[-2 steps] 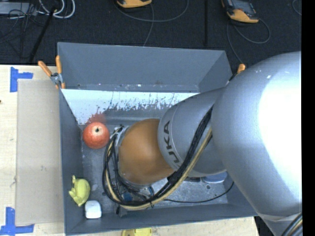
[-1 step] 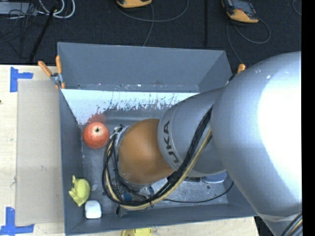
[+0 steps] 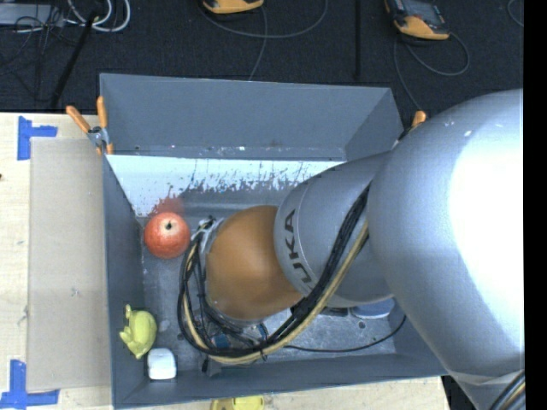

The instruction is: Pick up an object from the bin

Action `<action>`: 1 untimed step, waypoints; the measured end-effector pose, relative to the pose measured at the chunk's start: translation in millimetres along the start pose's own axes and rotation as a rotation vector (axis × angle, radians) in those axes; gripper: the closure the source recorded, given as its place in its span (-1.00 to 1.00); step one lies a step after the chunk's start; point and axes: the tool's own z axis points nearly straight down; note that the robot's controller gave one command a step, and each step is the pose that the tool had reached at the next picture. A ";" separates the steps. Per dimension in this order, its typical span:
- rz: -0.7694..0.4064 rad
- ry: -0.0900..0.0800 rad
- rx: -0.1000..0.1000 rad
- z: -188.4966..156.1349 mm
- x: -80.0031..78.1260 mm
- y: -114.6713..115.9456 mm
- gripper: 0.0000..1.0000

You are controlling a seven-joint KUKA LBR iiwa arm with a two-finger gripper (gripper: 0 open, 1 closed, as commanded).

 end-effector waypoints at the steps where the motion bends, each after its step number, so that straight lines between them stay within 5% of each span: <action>1: 0.001 0.008 0.001 -6.2 1.8 -0.3 1.00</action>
Offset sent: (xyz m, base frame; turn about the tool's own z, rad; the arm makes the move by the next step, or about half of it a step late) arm 0.0000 0.0000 0.0137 0.0000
